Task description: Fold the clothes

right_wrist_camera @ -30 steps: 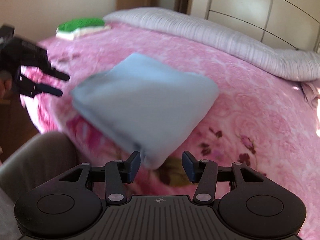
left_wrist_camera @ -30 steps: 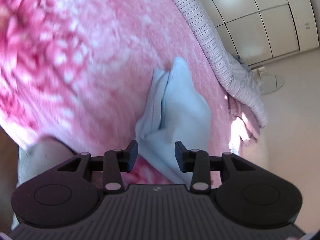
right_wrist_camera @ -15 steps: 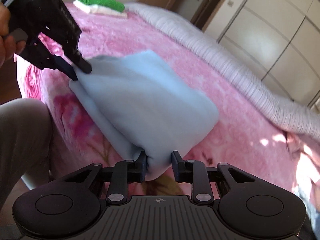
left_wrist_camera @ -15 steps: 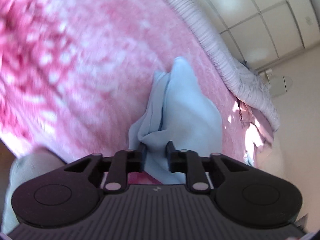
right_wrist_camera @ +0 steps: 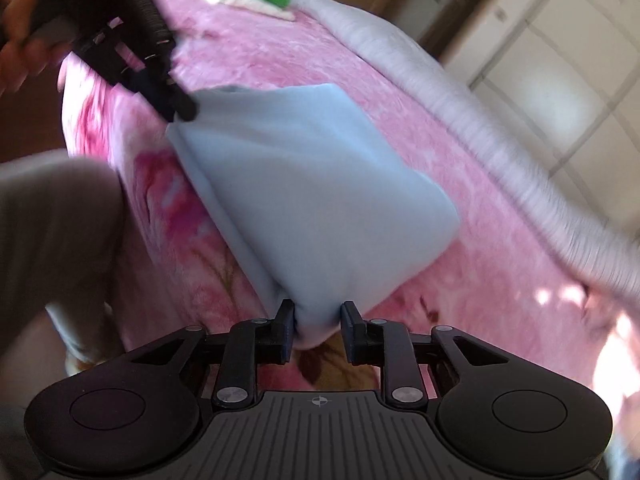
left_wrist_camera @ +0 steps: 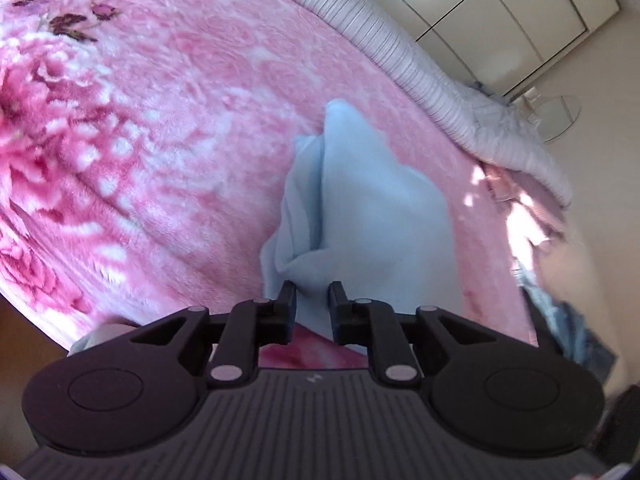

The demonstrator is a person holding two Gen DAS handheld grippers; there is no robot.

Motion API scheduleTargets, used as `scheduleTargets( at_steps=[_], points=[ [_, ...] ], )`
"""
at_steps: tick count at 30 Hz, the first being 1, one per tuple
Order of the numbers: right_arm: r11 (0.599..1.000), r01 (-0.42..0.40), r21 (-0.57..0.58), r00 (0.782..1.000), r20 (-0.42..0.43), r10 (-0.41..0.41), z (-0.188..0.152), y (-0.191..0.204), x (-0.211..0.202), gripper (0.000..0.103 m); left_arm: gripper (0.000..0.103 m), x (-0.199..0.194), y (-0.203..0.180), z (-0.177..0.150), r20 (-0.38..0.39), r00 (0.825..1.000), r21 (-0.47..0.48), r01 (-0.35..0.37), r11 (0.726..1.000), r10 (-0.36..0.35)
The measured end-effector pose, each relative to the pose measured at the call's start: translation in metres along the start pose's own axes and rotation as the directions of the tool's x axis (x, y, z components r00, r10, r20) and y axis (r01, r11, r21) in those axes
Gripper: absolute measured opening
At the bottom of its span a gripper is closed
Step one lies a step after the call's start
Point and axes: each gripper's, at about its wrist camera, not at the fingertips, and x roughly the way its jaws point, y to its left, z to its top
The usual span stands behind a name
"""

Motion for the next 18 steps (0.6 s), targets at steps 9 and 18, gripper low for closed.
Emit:
scheduleTargets(
  at_steps=[9,18],
  points=[
    [0.710,-0.184,0.680,0.983,0.137,0.123,0.009,-0.084,-0.013,0.024,0.011,0.007,-0.051,0.026,0.033,0.999,0.256,0.032,0.966,-0.042],
    [0.788,-0.143,0.598,0.988,0.043,0.147,0.020,-0.049,0.035,0.023,0.003,0.050,-0.033,-0.013,-0.007,0.994,0.340,-0.101,0.935,0.110]
  ],
)
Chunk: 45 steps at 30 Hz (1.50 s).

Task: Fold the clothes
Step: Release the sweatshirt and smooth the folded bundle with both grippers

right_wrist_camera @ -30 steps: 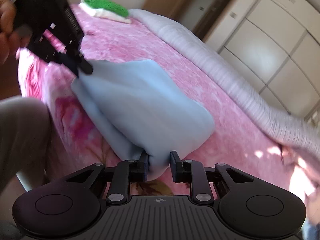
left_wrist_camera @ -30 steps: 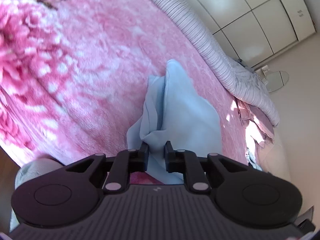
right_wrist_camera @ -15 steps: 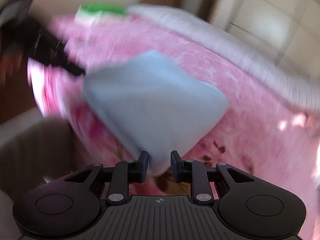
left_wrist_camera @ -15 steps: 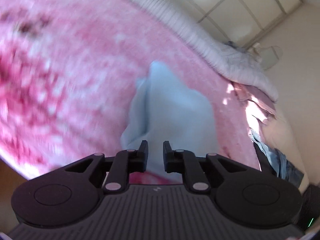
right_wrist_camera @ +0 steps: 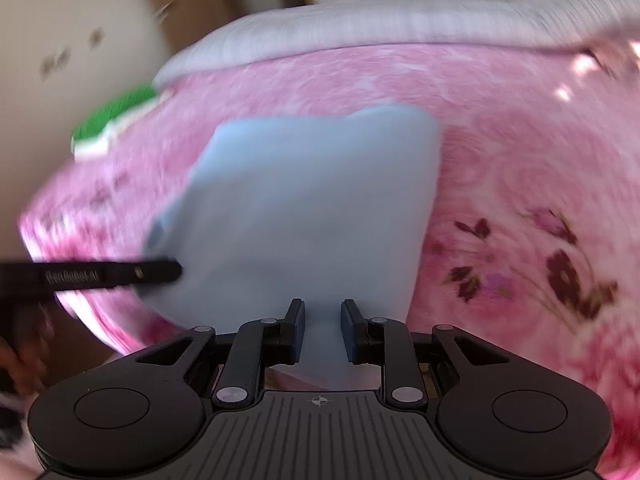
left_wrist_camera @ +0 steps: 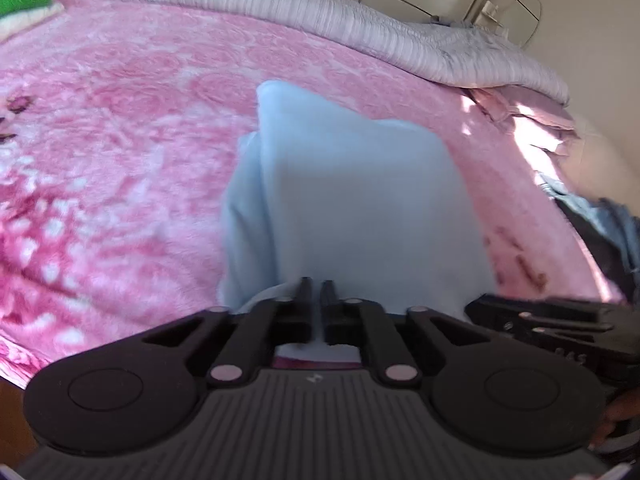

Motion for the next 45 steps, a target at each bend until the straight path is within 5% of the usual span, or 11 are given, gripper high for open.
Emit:
scheduleTargets(
  at_steps=[6,10,14,17,21,27,34,40,45],
  points=[
    [0.998,-0.033,-0.056,0.996,-0.085,0.028,0.026,-0.002,-0.005,0.024,0.004,-0.017,-0.002,0.034,0.009,0.999,-0.007,0.040,0.999,-0.040],
    [0.999,-0.033,0.020,0.999,-0.001,0.033,0.054,-0.033,-0.008,0.024,0.004,-0.011,-0.004,0.080,0.088,0.991,0.037,0.096,0.995,-0.099],
    [0.998,0.024,0.055,0.998,0.054,-0.027,0.090,-0.059,0.016,0.024,0.004,0.030,-0.010,0.124,0.087,0.983,0.073,0.157,0.985,-0.163],
    [0.996,0.026,0.086,0.996,0.085,-0.033,0.111,-0.076,0.040,0.024,0.004,0.068,-0.014,0.143,0.068,0.987,0.108,0.136,0.985,-0.144],
    [0.996,0.027,0.089,0.996,0.086,-0.035,0.126,-0.091,0.080,0.024,0.008,0.119,0.001,0.137,-0.004,0.998,0.124,0.056,0.991,-0.056],
    [0.998,0.030,0.061,0.997,0.071,-0.035,0.122,-0.102,0.116,0.023,0.004,0.127,0.027,0.127,0.031,0.995,0.044,0.091,0.995,-0.092],
    [0.996,0.028,0.082,0.997,0.075,-0.034,0.118,-0.096,0.074,0.024,0.005,0.078,0.017,0.133,0.063,0.995,0.016,0.070,0.997,-0.071],
    [0.996,-0.015,0.093,0.998,0.064,0.009,0.085,-0.071,0.026,0.024,0.005,0.033,-0.004,0.097,0.021,0.995,0.058,0.097,0.994,-0.098],
    [0.998,0.004,0.069,1.000,-0.013,-0.003,0.049,-0.046,0.020,0.024,0.005,0.037,-0.008,0.056,-0.053,0.999,0.065,0.011,0.998,-0.008]
  ],
)
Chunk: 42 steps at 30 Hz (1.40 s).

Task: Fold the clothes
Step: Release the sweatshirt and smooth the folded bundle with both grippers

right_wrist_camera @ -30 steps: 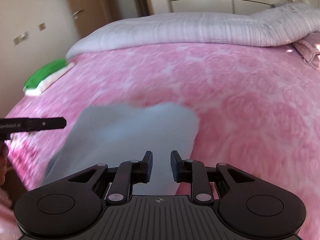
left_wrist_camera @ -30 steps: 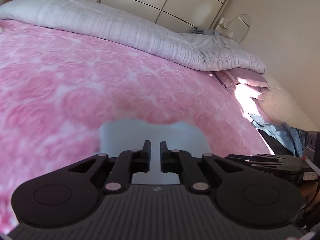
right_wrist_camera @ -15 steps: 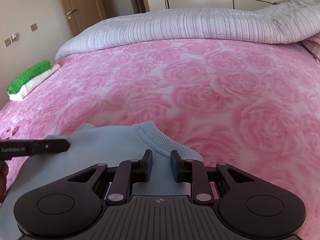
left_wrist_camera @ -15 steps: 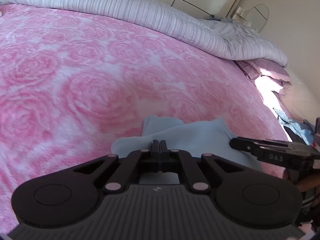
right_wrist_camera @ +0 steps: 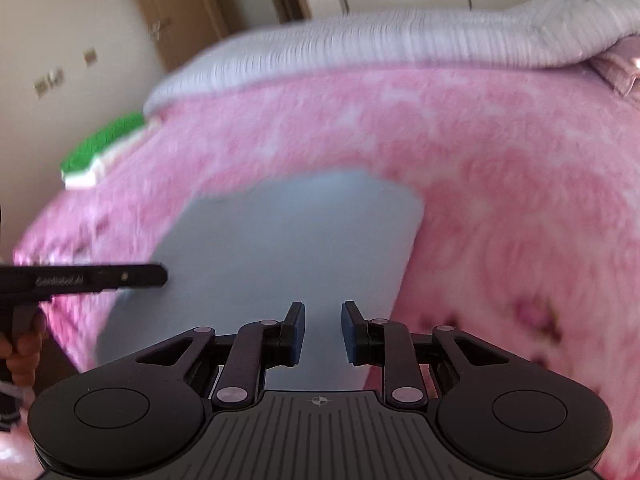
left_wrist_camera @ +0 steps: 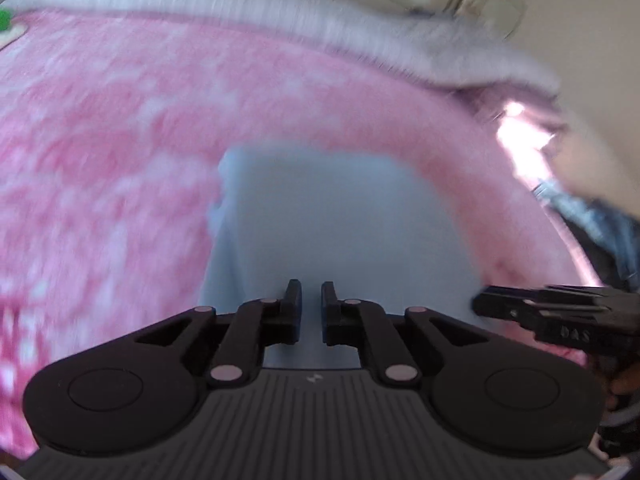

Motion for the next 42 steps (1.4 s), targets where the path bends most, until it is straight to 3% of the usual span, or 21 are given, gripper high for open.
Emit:
scheduleTargets(
  at_steps=[6,10,13,16,18,20,32,42],
  points=[
    [0.997,0.076,-0.028,0.997,0.002,-0.076,-0.010,0.023,-0.023,0.025,0.006,-0.029,-0.018,-0.011,0.022,0.998,0.028,-0.062,0.998,0.062],
    [0.999,0.048,-0.022,0.998,0.040,-0.047,-0.023,0.034,-0.046,0.025,0.011,-0.038,-0.033,-0.026,0.018,0.997,0.073,-0.078,0.994,0.077],
    [0.998,0.056,-0.016,0.998,-0.028,-0.057,-0.037,0.039,-0.038,0.025,0.011,-0.033,-0.043,-0.041,-0.025,0.991,0.104,-0.129,0.986,0.132],
    [0.997,0.077,-0.022,0.997,-0.005,-0.077,-0.041,0.044,-0.047,0.027,0.014,-0.043,-0.060,-0.045,-0.019,0.981,0.147,-0.190,0.971,0.194],
    [0.996,0.088,-0.025,0.996,-0.001,-0.088,-0.040,0.047,-0.054,0.033,0.020,-0.051,-0.070,-0.046,-0.006,0.976,0.174,-0.211,0.962,0.216],
    [0.994,0.103,-0.030,0.995,0.009,-0.103,-0.043,0.049,-0.062,0.049,0.026,-0.059,-0.077,-0.047,0.006,0.975,0.187,-0.221,0.957,0.224],
    [0.990,0.142,0.008,0.989,0.042,-0.142,-0.060,0.067,-0.100,0.073,0.038,-0.091,-0.105,-0.068,0.043,0.963,0.236,-0.269,0.934,0.267],
    [0.980,0.191,-0.051,0.980,0.072,-0.187,-0.076,0.097,-0.127,0.078,0.045,-0.120,-0.118,-0.090,0.096,0.955,0.279,-0.298,0.913,0.282]
  ],
)
